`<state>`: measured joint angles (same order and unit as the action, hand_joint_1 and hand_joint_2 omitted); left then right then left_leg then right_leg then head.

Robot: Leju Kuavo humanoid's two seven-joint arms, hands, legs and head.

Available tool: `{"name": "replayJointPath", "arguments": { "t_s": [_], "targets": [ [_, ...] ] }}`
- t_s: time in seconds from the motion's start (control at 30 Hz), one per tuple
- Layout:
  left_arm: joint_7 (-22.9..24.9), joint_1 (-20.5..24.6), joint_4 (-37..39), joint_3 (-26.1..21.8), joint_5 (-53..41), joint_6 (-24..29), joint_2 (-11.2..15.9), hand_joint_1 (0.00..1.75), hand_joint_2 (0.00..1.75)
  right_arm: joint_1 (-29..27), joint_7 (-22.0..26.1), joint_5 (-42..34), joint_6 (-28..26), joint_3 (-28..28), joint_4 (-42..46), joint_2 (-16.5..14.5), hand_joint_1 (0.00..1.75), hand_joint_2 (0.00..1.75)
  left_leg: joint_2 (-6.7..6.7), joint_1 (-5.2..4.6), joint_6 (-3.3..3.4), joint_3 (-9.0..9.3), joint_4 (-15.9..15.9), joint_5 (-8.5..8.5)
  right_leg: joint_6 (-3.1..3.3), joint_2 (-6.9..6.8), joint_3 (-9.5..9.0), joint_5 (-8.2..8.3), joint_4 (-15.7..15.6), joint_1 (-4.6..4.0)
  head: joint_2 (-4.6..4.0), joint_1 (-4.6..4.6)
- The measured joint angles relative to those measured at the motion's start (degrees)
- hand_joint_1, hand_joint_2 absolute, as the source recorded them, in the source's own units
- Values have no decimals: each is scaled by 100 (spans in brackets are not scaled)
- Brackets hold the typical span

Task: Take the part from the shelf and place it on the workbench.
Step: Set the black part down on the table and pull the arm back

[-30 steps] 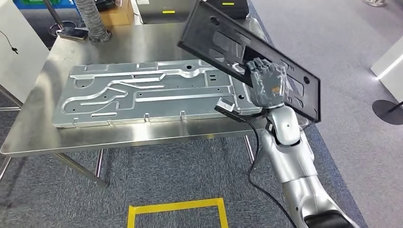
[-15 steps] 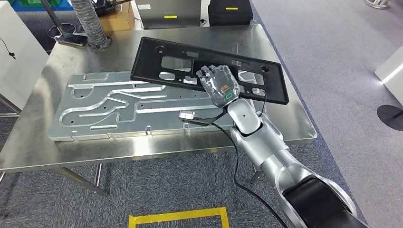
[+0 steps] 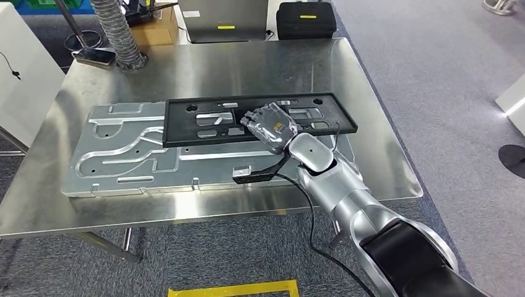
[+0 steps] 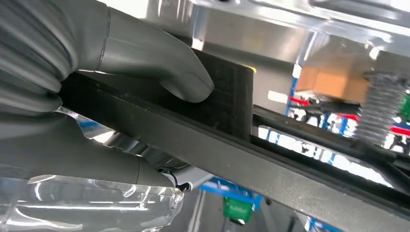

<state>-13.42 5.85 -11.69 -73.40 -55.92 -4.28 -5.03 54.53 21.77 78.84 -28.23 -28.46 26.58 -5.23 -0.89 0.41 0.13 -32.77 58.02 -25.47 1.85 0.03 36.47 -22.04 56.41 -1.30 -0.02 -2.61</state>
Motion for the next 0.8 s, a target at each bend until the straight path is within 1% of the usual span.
{"name": "replayJointPath", "arguments": {
  "t_s": [0.03, 0.07, 0.1, 0.17, 0.2, 0.23, 0.27, 0.3, 0.33, 0.37, 0.4, 0.47, 0.5, 0.53, 0.57, 0.6, 0.67, 0.7, 0.73, 0.77, 0.8],
  "targets": [
    [-6, 0, 0, 1, 3, -1, 4, 0, 175, 1, 58, -70, 27, 17, -39, -14, 175, 175, 10, -4, -21, 4, 84, -50, 17, -1, -62, -1, -35, 19, 1, 0],
    [-17, 2, 0, 1, 4, -2, 9, 0, 175, 1, 129, -149, 55, 37, -82, -33, 175, 175, 18, -2, -40, -45, 235, -154, 35, -3, -119, -7, -56, 41, 1, 0],
    [-33, 8, 0, 1, 5, -2, 14, 0, 175, -4, 196, -220, 77, 52, -122, -60, 175, 175, 28, 10, -54, -170, 501, -301, 45, -3, -155, -17, -72, 50, 1, -1],
    [-92, 13, 0, 3, -3, 14, 18, 0, 175, -58, 311, -345, 117, 86, -213, -107, 175, 175, 37, 30, -105, -568, 1209, -594, 59, 6, -177, -51, -64, 54, 1, -1],
    [-138, 9, 0, 4, -7, 31, 21, 0, 175, -115, 352, -405, 140, 102, -264, -123, 175, 175, 42, 42, -136, -739, 1453, -653, 54, 10, -187, -72, -58, 58, 0, -1],
    [-195, 3, 0, 4, -11, 48, 24, 0, 175, -185, 384, -462, 161, 119, -312, -134, 175, 175, 46, 55, -167, -825, 1512, -608, 41, 13, -201, -96, -45, 65, 1, -1],
    [-252, -3, 0, 5, -13, 60, 27, 0, 175, -256, 405, -513, 176, 136, -356, -142, 175, 175, 50, 70, -197, -800, 1349, -446, 22, 15, -218, -126, -23, 77, 2, -1],
    [-304, -7, 0, 5, -12, 67, 30, 0, 175, -316, 420, -556, 182, 150, -394, -149, 175, 175, 54, 88, -226, -677, 992, -194, -4, 16, -235, -166, 12, 93, 1, -1],
    [-341, -7, 0, 5, -11, 68, 32, 0, 175, -362, 435, -588, 187, 164, -427, -155, 175, 175, 52, 98, -248, -536, 617, -1, -34, 19, -245, -207, 53, 106, 2, -1],
    [-367, -3, 0, 5, -10, 68, 34, 0, 175, -392, 448, -609, 191, 178, -455, -161, 175, 175, 53, 95, -234, -424, 302, 95, -66, 22, -238, -243, 101, 112, 2, -1],
    [-382, 0, 0, 6, -8, 68, 35, 0, 175, -412, 458, -621, 194, 189, -482, -166, 175, 175, 53, 85, -196, -354, 116, 149, -100, 26, -220, -273, 141, 111, 2, -1],
    [-391, -8, 0, 6, -4, 67, 39, 0, 175, -448, 465, -624, 214, 208, -531, -169, 175, 175, 55, 63, -78, -338, 73, 117, -165, 34, -193, -304, 176, 96, 2, -1],
    [-393, -15, 0, 5, -4, 65, 38, 0, 175, -464, 464, -621, 232, 214, -555, -167, 175, 175, 60, 71, -36, -324, 82, 160, -195, 38, -192, -329, 197, 90, 2, -1],
    [-401, -18, 0, 6, -6, 62, 38, 0, 175, -476, 465, -619, 252, 219, -576, -163, 175, 175, 66, 83, -6, -313, 79, 163, -225, 37, -182, -377, 259, 90, 2, -1],
    [-416, -14, 0, 8, -9, 58, 36, 0, 175, -482, 469, -616, 274, 221, -595, -160, 175, 175, 73, 93, 18, -300, 69, 167, -255, 36, -125, -474, 412, 94, 1, -1],
    [-435, -6, 0, 11, -14, 56, 34, 0, 175, -492, 473, -612, 291, 222, -612, -157, 175, 175, 81, 100, 40, -288, 61, 165, -287, 33, -8, -629, 683, 106, 1, -1],
    [-467, 6, 0, 21, -23, 55, 37, 0, 175, -536, 481, -600, 327, 221, -642, -153, 175, 175, 84, 93, 68, -279, 61, 151, -338, 28, 352, -986, 1431, 133, 2, -1],
    [-474, 5, 0, 25, -29, 55, 38, 0, 175, -568, 483, -590, 338, 217, -658, -149, 175, 175, 83, 89, 75, -275, 61, 145, -350, 28, 509, -1088, 1735, 143, 2, -1],
    [-476, 3, 0, 28, -36, 54, 39, 0, 175, -595, 484, -581, 344, 210, -675, -145, 175, 175, 79, 86, 79, -268, 62, 141, -349, 28, 577, -1075, 1849, 147, 1, -1],
    [-477, 0, 0, 31, -42, 54, 40, 0, 175, -611, 485, -573, 348, 203, -689, -143, 175, 175, 74, 82, 80, -256, 62, 136, -334, 28, 534, -953, 1735, 148, 1, -1],
    [-481, -1, 0, 32, -48, 53, 40, 0, 175, -612, 482, -556, 363, 196, -699, -141, 175, 175, 68, 75, 78, -240, 61, 132, -301, 28, 378, -749, 1402, 139, 1, -1]
  ]
}}
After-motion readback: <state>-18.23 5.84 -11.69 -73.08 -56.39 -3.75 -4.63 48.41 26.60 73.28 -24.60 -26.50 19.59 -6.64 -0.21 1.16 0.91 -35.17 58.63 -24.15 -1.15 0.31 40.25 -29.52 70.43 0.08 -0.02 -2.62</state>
